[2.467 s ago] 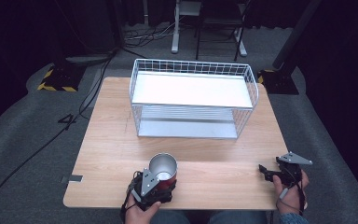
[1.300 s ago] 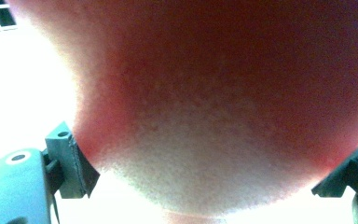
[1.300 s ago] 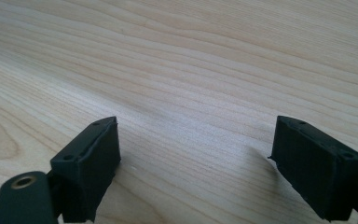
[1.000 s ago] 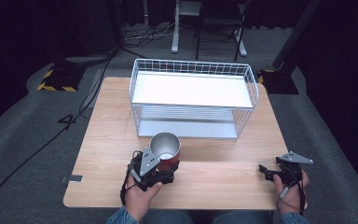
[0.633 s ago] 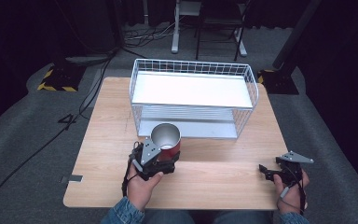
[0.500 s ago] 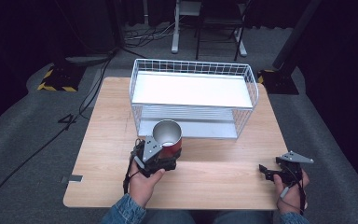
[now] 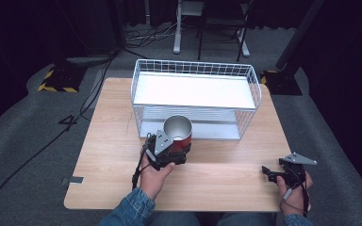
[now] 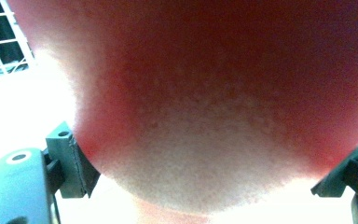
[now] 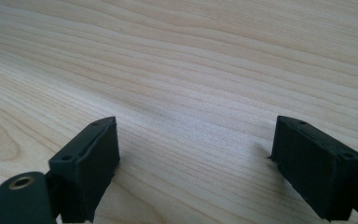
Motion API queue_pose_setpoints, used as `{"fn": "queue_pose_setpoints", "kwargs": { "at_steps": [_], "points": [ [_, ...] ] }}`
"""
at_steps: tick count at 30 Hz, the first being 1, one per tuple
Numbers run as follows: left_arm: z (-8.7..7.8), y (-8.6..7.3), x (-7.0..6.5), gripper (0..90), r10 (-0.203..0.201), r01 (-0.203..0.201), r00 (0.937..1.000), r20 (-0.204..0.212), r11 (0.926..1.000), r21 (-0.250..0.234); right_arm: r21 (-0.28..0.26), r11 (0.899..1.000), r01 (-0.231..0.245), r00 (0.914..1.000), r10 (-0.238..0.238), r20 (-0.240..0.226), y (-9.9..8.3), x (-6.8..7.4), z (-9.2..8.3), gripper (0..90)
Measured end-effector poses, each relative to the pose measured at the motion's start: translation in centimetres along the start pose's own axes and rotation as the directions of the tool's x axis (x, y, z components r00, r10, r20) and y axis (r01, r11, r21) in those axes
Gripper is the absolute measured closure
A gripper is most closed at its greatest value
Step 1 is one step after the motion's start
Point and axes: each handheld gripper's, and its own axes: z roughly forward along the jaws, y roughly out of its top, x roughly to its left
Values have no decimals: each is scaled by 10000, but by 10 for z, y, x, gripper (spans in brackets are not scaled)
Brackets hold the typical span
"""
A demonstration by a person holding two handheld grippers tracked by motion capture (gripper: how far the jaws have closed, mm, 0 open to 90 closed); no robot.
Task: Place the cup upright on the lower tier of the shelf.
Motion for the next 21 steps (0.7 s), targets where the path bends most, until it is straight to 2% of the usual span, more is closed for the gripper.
{"fn": "queue_pose_setpoints", "kwargs": {
  "at_steps": [5, 9, 14, 21],
  "points": [
    [13, -1, 0, 157, 210, -213, 9997, -102, 9995, -253, -3, 10000, 2, 10000, -2, 6, 0, 0, 0, 153],
    [21, -1, -1, 157, 256, -260, 9995, -162, 9993, -278, -32, 10000, 21, 10000, -21, 32, 0, 0, 0, 152],
    [32, -2, -2, 157, 499, -506, 9984, -267, 9984, -267, -40, 10000, 36, 10000, -36, 24, 0, 0, 0, 152],
    [50, -6, -1, 157, 390, -402, 9985, -395, 9987, -299, -23, 10000, 48, 10000, -48, 25, 0, 0, 0, 152]
  ]
}}
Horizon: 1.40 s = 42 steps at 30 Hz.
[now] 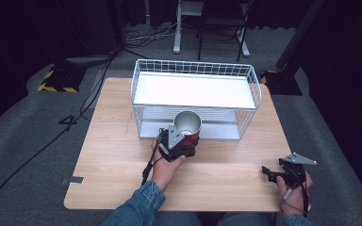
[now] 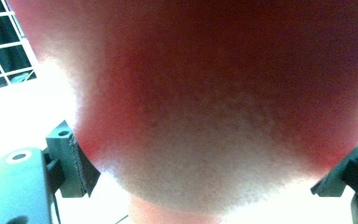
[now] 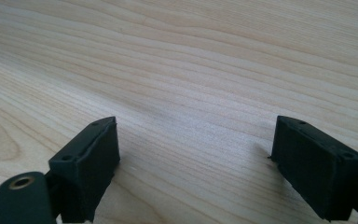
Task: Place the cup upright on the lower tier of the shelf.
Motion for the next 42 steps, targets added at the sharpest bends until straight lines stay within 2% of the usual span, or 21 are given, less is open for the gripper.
{"fn": "queue_pose_setpoints", "kwargs": {
  "at_steps": [5, 11, 15, 22, 25, 32, 35, 37, 42],
  "points": [
    [7, -2, 2, 157, 105, -104, 9999, -88, 9999, 63, -2, 10000, -7, 10000, 7, 16, 0, 0, 0, 152],
    [14, -3, 3, 157, -41, 42, 9999, -102, 9999, 91, 0, 10000, -6, 10000, 6, 17, 0, 0, 0, 153],
    [19, -4, 5, 157, 62, -57, 9997, -255, 9998, 172, -5, 10000, 3, 10000, -3, 4, 0, 0, 0, 153],
    [31, 1, 10, 158, 133, -131, 9986, -511, 9999, 46, -11, 10000, -17, 10000, 17, 6, 0, 0, 0, 153],
    [36, -1, 13, 158, 45, -44, 9982, -598, 10000, 33, -17, 10000, -4, 10000, 4, 6, 0, 0, 0, 153],
    [49, -5, 20, 158, -555, 558, 9960, -707, 9984, 27, 30, 10000, -50, 10000, 50, -34, 0, -1, 0, 153],
    [53, -2, 22, 158, -360, 364, 9959, -833, 9993, 41, 30, 10000, -50, 10000, 50, -33, 0, 0, 0, 153],
    [56, -1, 23, 158, -451, 449, 9949, -897, 9990, -46, 22, 10000, -48, 10000, 48, -29, 0, 0, 0, 152],
    [66, 1, 26, 157, -426, 445, 9938, -1027, 9989, 157, 33, 10000, -68, 10000, 68, -51, 0, -1, 0, 152]
  ]
}}
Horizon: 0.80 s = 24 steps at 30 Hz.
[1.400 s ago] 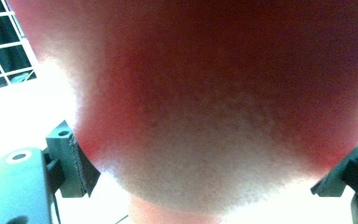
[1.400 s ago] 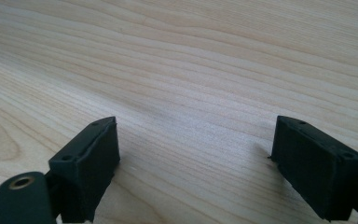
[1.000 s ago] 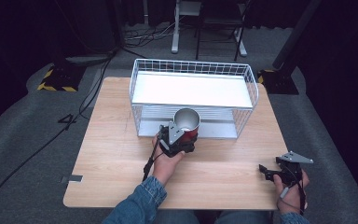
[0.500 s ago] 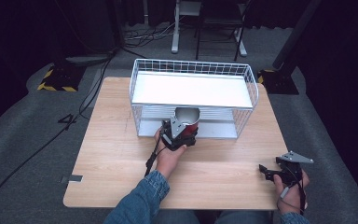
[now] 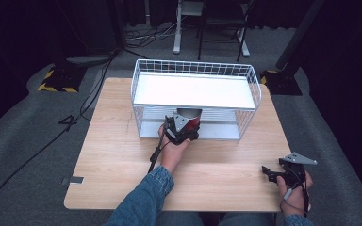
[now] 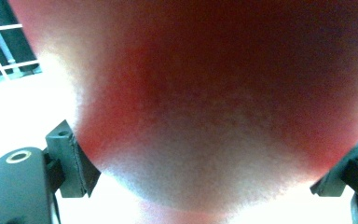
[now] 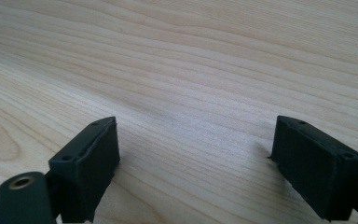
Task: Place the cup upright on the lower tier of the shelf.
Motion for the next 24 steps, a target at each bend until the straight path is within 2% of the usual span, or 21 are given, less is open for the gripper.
{"fn": "queue_pose_setpoints", "kwargs": {
  "at_steps": [5, 6, 7, 8, 9, 11, 13, 17, 18, 21, 23, 24],
  "points": [
    [9, 3, 4, 157, -17, 16, 10000, 84, 10000, 75, -3, 10000, 2, 10000, -2, 6, 0, 0, 0, 152],
    [12, 4, 5, 157, 48, -51, 9998, 205, 9999, 118, -3, 10000, 6, 10000, -6, 11, 0, 0, 0, 153],
    [14, 3, 5, 157, -125, 122, 9996, 236, 9999, 91, -3, 10000, 3, 10000, -3, 10, 0, 0, 0, 152],
    [16, 3, 7, 157, -31, 29, 9999, 160, 9999, 141, -6, 10000, 8, 10000, -8, 12, 0, 0, 0, 153],
    [18, 3, 8, 157, -121, 119, 9998, 130, 9998, 143, -5, 10000, 17, 10000, -17, 14, 0, 0, 0, 153],
    [21, 2, 10, 157, -280, 272, 9989, 377, 9994, 224, -5, 10000, 23, 10000, -23, 21, 0, 0, 0, 152],
    [24, 1, 12, 156, -301, 298, 9995, 101, 9991, 317, -11, 10000, 23, 10000, -23, 31, 0, 1, 0, 153],
    [27, 0, 14, 156, -295, 287, 9994, 167, 9986, 435, -22, 10000, 40, 10000, -39, 39, 0, 1, 0, 153],
    [30, -1, 14, 155, -490, 484, 9987, 116, 9975, 513, -19, 10000, 33, 10000, -32, 36, 0, 1, 0, 153],
    [33, -3, 15, 153, -377, 359, 9990, 258, 9971, 669, -12, 10000, 24, 10000, -24, 31, 0, 1, 0, 153],
    [33, -3, 15, 150, -441, 428, 9988, 201, 9970, 641, -43, 10000, 58, 10000, -57, 40, 0, 1, 0, 153],
    [34, -4, 15, 150, -470, 465, 9989, 47, 9963, 724, -29, 10000, 73, 10000, -73, 33, 0, 1, 0, 153]
  ]
}}
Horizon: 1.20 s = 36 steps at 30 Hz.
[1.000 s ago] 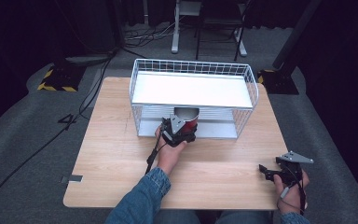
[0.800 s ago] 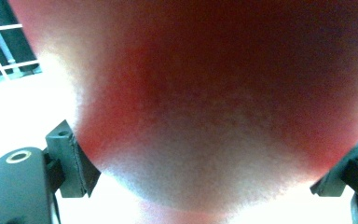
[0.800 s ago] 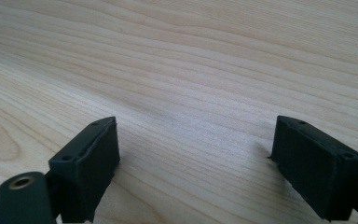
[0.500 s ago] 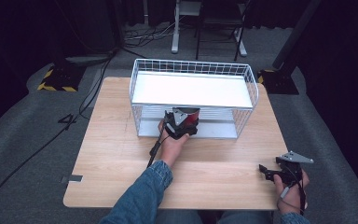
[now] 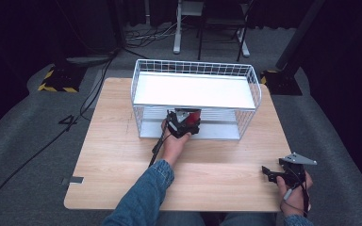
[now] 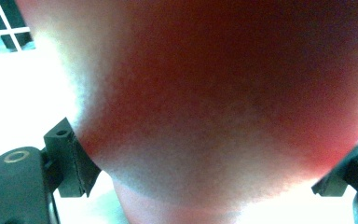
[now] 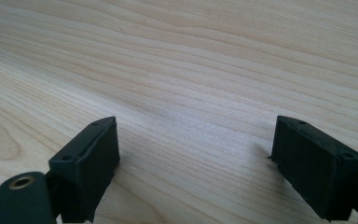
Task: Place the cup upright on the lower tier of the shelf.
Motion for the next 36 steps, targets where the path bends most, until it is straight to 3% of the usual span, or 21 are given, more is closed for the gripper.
{"fn": "queue_pose_setpoints", "kwargs": {
  "at_steps": [2, 10, 19, 28, 36],
  "points": [
    [1, -2, 2, 148, -39, 37, 9998, 180, 9999, 111, -4, 10000, 5, 10000, -5, 1, 0, 0, 0, 153],
    [-1, -3, 0, 146, 90, -93, 9999, 72, 9993, 360, -26, 10000, 39, 10000, -39, 11, 0, 0, 0, 153],
    [-15, 1, 0, 148, 176, -188, 9997, 185, 9976, 666, -31, 10000, 53, 10000, -53, 23, 0, 0, 0, 153],
    [-46, 2, -2, 148, 187, -193, 9992, 353, 9997, 161, -21, 9999, 104, 9999, -104, -42, 1, 1, 0, 152],
    [-76, 5, -2, 148, 43, -44, 9983, 585, 10000, 22, -34, 9999, 150, 9999, -150, -26, 1, 2, 0, 153]
  ]
}}
